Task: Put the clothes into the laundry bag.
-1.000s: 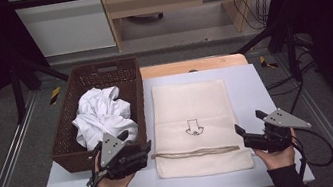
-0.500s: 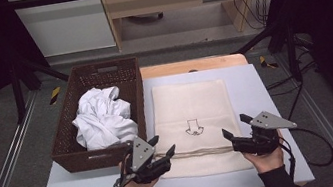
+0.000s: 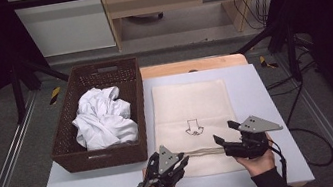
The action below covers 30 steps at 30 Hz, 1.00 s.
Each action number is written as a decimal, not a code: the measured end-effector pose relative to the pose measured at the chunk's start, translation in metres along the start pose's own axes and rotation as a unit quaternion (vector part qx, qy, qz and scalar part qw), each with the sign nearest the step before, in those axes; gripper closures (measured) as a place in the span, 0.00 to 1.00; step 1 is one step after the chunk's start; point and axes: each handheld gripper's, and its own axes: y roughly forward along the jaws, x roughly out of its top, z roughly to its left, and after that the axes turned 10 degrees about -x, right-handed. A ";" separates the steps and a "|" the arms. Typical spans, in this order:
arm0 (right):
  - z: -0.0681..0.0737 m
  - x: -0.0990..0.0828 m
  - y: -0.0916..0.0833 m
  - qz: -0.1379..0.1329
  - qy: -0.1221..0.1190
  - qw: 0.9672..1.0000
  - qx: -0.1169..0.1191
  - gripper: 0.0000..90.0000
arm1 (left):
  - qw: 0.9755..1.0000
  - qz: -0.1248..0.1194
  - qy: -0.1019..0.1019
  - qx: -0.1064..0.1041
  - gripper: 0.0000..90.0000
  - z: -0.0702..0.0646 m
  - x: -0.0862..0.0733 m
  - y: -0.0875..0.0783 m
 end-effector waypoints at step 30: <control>0.029 -0.037 0.063 0.136 -0.061 0.988 0.030 0.71 | 0.998 0.054 -0.007 -0.017 0.99 0.003 -0.022 0.034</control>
